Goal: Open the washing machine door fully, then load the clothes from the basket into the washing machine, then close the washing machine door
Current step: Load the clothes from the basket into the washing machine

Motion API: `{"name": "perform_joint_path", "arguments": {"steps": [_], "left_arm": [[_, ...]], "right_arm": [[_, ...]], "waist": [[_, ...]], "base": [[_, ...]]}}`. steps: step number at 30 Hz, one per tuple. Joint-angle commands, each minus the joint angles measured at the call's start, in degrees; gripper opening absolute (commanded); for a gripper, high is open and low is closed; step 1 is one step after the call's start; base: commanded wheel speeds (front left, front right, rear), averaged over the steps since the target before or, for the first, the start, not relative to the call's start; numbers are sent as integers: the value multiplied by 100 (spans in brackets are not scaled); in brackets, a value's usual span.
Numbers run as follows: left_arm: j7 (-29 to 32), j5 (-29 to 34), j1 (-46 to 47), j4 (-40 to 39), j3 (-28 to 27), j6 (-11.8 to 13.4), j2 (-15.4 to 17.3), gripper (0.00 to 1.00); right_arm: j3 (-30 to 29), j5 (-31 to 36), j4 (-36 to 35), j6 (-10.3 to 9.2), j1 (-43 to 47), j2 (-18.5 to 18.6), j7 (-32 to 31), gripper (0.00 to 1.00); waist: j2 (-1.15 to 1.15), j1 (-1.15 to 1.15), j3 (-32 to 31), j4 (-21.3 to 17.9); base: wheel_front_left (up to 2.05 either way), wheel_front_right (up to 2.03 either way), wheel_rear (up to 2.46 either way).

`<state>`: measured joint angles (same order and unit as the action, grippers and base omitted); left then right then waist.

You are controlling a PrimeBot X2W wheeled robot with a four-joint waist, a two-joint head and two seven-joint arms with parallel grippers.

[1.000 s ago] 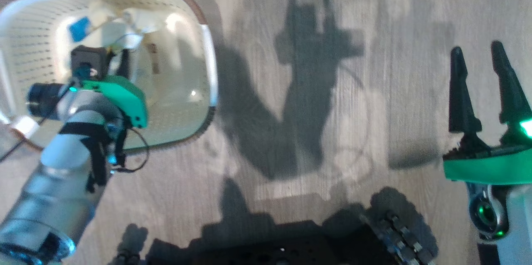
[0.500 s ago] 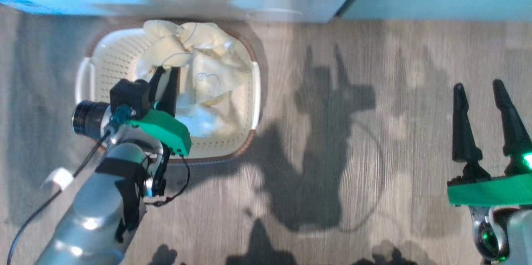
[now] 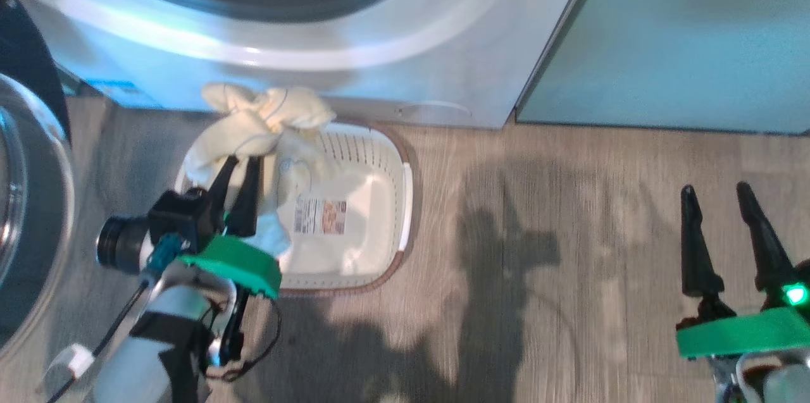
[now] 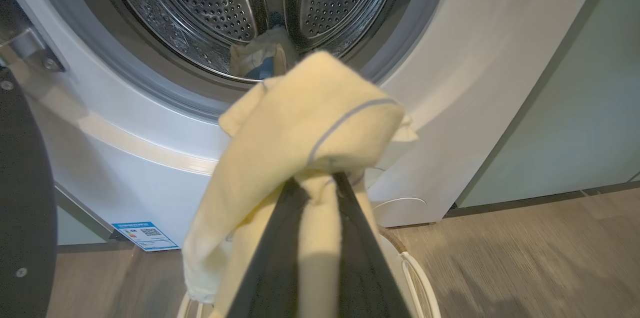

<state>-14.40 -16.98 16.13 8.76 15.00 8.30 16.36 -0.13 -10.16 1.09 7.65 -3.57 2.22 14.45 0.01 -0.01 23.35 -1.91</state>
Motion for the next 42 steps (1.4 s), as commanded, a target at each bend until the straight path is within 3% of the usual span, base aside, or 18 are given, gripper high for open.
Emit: {"name": "perform_joint_path", "arguments": {"steps": [1, 21, 42], "left_arm": [[-41, 33, -107, -340, -274, 81, 264, 0], [511, -113, -1470, -1414, -341, 357, 578, 0], [626, -177, -1719, -1527, -207, 458, 559, 0]], "right_arm": [[85, 11, -116, -16, 139, 65, 55, 100], [182, 82, -98, -16, 864, 65, -195, 100], [247, 70, -313, -16, 1112, 65, -375, 100]], "waist": [[-1, 1, -409, 4], [-1, 1, -1904, 102], [-1, 1, -2127, 65]], "base": [[0, 0, 0], [0, 0, 0], [0, 0, 0]]}}
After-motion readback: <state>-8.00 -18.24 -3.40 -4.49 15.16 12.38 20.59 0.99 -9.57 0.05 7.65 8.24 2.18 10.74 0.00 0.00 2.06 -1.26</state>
